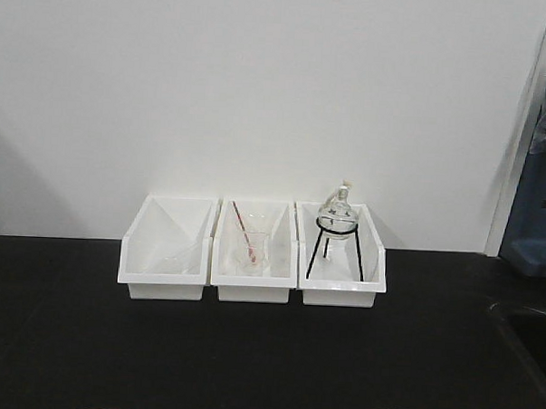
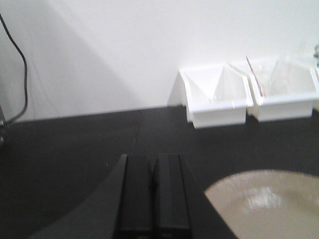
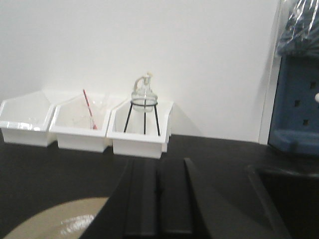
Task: Arrange circular plates on left workspace
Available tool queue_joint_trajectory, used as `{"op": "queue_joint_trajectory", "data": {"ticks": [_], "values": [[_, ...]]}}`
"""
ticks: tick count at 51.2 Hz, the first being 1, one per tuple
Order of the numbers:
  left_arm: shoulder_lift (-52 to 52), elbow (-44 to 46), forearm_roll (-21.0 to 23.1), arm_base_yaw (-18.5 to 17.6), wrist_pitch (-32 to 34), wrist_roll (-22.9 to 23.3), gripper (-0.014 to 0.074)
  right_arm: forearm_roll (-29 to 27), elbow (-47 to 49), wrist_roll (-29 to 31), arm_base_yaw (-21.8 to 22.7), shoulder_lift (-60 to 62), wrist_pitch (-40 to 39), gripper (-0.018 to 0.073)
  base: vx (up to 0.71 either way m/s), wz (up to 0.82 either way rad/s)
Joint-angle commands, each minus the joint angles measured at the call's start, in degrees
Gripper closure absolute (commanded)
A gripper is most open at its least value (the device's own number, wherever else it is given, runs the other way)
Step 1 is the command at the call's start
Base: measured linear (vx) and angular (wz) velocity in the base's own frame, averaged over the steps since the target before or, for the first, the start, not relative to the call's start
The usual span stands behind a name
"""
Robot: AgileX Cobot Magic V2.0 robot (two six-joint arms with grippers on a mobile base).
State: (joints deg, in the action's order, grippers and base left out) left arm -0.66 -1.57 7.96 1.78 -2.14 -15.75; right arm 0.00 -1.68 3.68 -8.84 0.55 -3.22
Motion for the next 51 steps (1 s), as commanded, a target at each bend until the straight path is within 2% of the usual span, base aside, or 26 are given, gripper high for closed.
{"op": "queue_joint_trajectory", "data": {"ticks": [1,5,9,15,21,29,33,37,41,44,48,51], "values": [[-0.88,-0.37,2.32,0.02,9.93,3.51,0.0596,0.42,-0.6,-3.13,0.26,0.71,-9.13,0.0565,0.0,0.0],[-0.88,1.06,7.11,0.02,10.4,9.98,0.0596,-0.31,1.54,-7.19,0.26,0.66,-8.2,0.0565,0.0,0.0],[-0.78,4.52,10.35,0.02,5.81,14.79,0.0596,-0.42,5.83,-10.41,0.26,0.4,-4.35,0.0565,0.0,0.0],[0.56,12.11,10.1,0.02,-5.14,13.04,0.0596,-0.42,15.53,-10.86,0.26,-4.05,5.69,0.0565,0.0,0.0],[6.18,18.52,11.21,0.02,-10.22,11.9,0.0596,-0.99,24.73,-10.86,0.26,-12.91,11.86,0.0565,0.0,0.0],[20.14,27.55,17.61,0.02,-16.95,11.46,0.0596,-8.67,36.39,-10.38,0.26,-29.81,21.14,0.0565,0.0,0.0],[27.31,31.97,23.47,0.02,-21.38,7.8,0.0596,-15.0,40.87,-7.75,0.26,-38.45,26.0,0.0565,0.0,0.0],[34.19,35.1,30.27,0.02,-25.66,0.7,0.0596,-24.14,44.97,-1.14,0.26,-45.93,31.51,0.0565,0.0,0.0],[42.05,38.49,43.16,0.02,-30.58,-10.11,0.0596,-35.08,48.36,8.63,0.26,-53.48,37.32,0.0565,0.0,0.0],[47.88,40.06,51.71,0.02,-34.82,-17.42,0.0596,-47.67,50.53,19.49,0.26,-59.3,42.94,0.0565,0.0,0.0],[55.23,41.56,63.37,0.02,-42.33,-24.52,0.0596,-60.19,52.43,28.92,0.26,-66.33,50.54,0.0565,0.0,0.0],[60.46,42.07,69.6,0.07,-46.14,-28.99,0.0596,-67.69,53.1,33.93,0.26,-70.63,54.59,0.0565,0.0,0.0]]}}
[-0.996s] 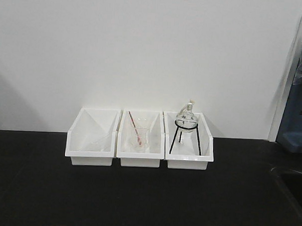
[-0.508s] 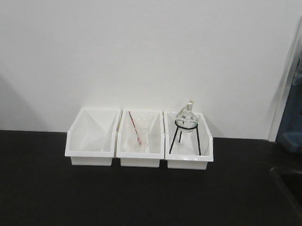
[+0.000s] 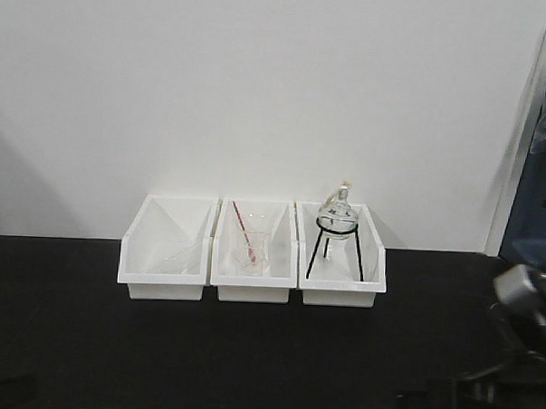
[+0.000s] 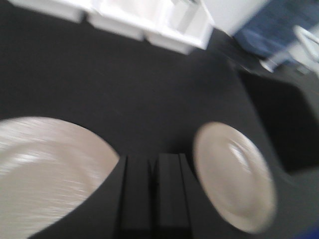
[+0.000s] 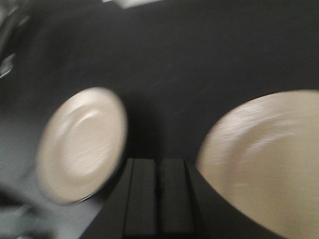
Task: Arrange circular plates on left workspace
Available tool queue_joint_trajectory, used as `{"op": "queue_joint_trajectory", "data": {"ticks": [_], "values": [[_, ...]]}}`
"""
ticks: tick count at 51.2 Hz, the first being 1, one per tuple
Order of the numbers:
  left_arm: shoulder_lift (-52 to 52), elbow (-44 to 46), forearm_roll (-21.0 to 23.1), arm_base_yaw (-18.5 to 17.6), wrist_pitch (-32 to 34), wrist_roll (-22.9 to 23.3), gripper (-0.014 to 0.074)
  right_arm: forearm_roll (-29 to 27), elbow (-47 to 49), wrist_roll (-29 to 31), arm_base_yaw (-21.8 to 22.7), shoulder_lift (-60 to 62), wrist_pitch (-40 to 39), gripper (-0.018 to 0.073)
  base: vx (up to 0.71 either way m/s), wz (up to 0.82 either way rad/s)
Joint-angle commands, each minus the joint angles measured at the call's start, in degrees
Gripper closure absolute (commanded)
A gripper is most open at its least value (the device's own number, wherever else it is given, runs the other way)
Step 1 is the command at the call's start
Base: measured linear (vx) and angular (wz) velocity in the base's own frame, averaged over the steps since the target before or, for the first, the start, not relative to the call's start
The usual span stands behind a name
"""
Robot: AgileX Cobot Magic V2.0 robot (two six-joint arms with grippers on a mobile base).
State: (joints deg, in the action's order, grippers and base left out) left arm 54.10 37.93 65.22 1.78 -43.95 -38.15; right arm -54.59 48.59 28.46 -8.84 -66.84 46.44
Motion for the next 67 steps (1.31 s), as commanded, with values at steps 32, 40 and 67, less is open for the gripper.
{"op": "queue_joint_trajectory", "data": {"ticks": [32,40,67], "values": [[13.36,2.45,-0.71,24.15,-19.94,-6.1,0.0596,-18.04,2.66,12.2,32.0,-8.07,20.0,0.0565,0.0,0.0],[13.36,2.45,-3.52,24.03,-20.38,-6.1,0.0596,-17.83,2.66,14.13,31.94,-8.07,19.89,0.0565,0.0,0.0],[13.41,2.45,-13.45,24.03,-12.22,-7.68,0.0307,-17.88,2.66,16.66,31.2,-8.07,14.3,0.0554,0.0,0.0]]}}
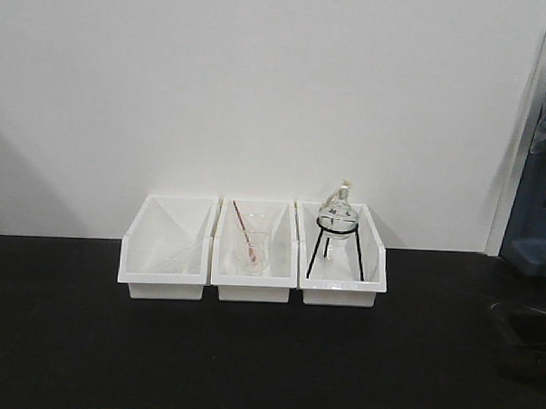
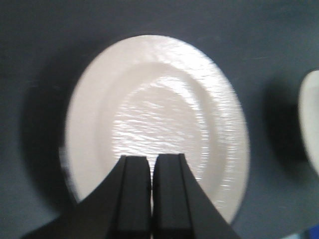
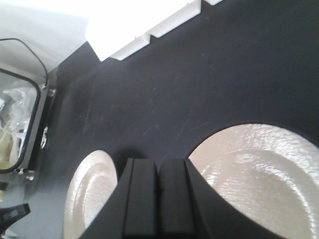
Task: Arrange circular plates on left workspace
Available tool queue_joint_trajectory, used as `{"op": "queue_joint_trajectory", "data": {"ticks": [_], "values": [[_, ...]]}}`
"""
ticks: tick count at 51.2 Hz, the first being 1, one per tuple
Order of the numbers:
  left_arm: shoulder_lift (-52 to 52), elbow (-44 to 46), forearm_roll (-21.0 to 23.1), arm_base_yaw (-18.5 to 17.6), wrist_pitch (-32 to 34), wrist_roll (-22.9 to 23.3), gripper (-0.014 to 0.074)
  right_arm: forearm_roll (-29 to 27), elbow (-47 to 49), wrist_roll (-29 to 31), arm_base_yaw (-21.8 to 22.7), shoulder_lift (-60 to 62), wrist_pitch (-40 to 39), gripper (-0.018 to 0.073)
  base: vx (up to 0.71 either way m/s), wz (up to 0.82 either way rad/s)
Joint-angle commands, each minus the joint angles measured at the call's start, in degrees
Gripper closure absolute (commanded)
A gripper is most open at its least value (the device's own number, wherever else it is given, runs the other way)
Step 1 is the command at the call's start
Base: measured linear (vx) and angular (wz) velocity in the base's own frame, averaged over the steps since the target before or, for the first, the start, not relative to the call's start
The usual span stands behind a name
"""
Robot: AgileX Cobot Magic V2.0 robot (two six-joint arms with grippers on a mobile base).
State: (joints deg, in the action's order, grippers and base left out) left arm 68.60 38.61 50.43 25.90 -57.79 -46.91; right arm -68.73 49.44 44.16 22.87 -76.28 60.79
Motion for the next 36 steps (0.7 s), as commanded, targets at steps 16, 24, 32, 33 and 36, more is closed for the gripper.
{"op": "queue_joint_trajectory", "data": {"ticks": [16,24,32,33,36], "values": [[5.61,1.78,-0.78,-0.09,3.78,5.85,0.0065,-3.69,1.81,1.81,-3.75,1.37,-0.52,0.0547,0.0,0.0],[11.7,1.78,-0.71,-0.09,5.63,5.53,0.0066,-3.69,1.81,1.8,-3.75,1.37,-0.42,0.0547,0.0,0.0],[17.32,1.78,2.35,-0.09,5.7,3.35,0.0084,-3.69,1.81,2.07,-3.75,1.37,-0.1,0.0547,0.0,0.0],[17.75,1.78,3.2,-0.09,5.47,2.77,0.0088,-3.69,1.81,2.15,-3.75,1.37,-0.02,0.0547,0.0,0.0],[19.65,1.78,6.23,-0.09,4.61,0.4,0.0101,-3.69,1.81,2.23,-3.75,1.37,0.03,0.0547,0.0,0.0]]}}
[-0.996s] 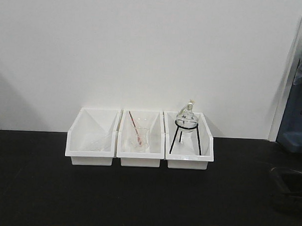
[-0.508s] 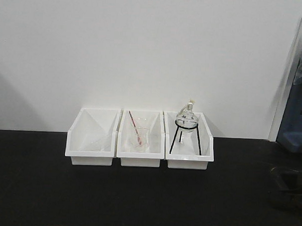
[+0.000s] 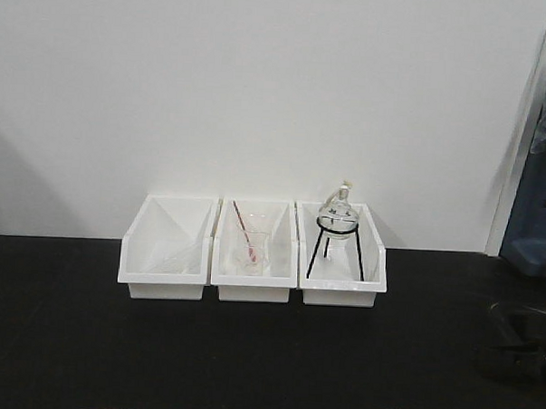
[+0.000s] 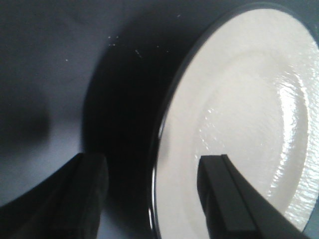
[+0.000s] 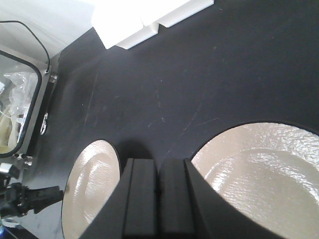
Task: Arrange circular plates on left workspace
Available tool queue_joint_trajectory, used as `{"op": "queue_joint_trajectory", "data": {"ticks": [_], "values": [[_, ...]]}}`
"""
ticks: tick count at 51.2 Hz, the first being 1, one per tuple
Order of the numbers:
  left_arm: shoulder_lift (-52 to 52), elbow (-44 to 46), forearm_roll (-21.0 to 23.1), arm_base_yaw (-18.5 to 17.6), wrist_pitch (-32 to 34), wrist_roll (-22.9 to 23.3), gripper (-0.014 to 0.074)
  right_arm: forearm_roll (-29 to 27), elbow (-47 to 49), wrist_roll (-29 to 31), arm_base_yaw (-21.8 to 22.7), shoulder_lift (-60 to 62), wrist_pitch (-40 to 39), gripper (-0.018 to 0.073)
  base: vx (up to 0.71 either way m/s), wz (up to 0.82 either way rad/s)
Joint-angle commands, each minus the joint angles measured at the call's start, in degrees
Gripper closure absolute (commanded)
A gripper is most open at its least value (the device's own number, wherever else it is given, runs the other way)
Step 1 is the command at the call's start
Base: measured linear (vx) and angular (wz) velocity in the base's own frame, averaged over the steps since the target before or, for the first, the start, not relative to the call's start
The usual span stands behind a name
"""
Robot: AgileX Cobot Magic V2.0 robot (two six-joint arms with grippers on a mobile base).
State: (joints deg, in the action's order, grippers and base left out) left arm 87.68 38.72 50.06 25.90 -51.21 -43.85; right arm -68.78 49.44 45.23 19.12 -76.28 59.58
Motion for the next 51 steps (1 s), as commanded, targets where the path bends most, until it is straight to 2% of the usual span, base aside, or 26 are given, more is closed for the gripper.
{"op": "queue_joint_trajectory", "data": {"ticks": [1,8,20,26,30,32,33,38,44,51], "values": [[1.2,1.67,7.7,-0.09,-2.25,-3.19,0.0104,-3.63,1.81,1.16,-0.01,1.37,1.25,0.0547,0.0,0.0],[5.43,1.67,13.54,-0.38,-6.12,-7.29,0.0134,-3.63,1.81,1.16,0.05,1.37,1.25,0.0547,0.0,0.0],[10.21,1.67,13.41,-3.7,-6.57,-8.11,0.0173,-3.63,1.81,1.15,0.07,1.37,1.24,0.0547,0.0,0.0],[10.44,1.67,13.61,-5.17,-7.06,-8.05,0.0324,-3.63,1.81,1.15,0.07,1.37,1.24,0.0547,0.0,0.0],[10.44,1.88,13.8,-6.15,-7.67,-8.05,0.0531,-3.63,1.81,1.15,0.05,1.37,1.29,0.0547,0.0,0.0],[10.44,1.88,14.41,-6.37,-8.02,-8.05,0.0606,-3.63,1.81,1.15,0.05,1.37,1.38,0.0547,0.0,0.0],[10.44,1.88,14.84,-6.37,-8.27,-8.16,0.0606,-3.63,1.81,1.15,0.05,1.37,1.45,0.0547,0.0,0.0],[10.44,1.95,20.48,-6.97,-11.46,-8.48,0.0603,-3.63,1.81,1.15,0.05,1.37,2.28,0.0547,0.0,0.0],[10.44,1.94,32.53,-8.78,-13.73,-12.36,0.0603,-3.63,1.81,1.15,0.17,1.37,3.05,0.0547,0.0,0.0],[10.65,2.17,44.94,-12.17,-13.15,-14.5,0.0603,-3.63,1.81,1.42,0.17,1.37,4.72,0.0547,0.0,0.0]]}}
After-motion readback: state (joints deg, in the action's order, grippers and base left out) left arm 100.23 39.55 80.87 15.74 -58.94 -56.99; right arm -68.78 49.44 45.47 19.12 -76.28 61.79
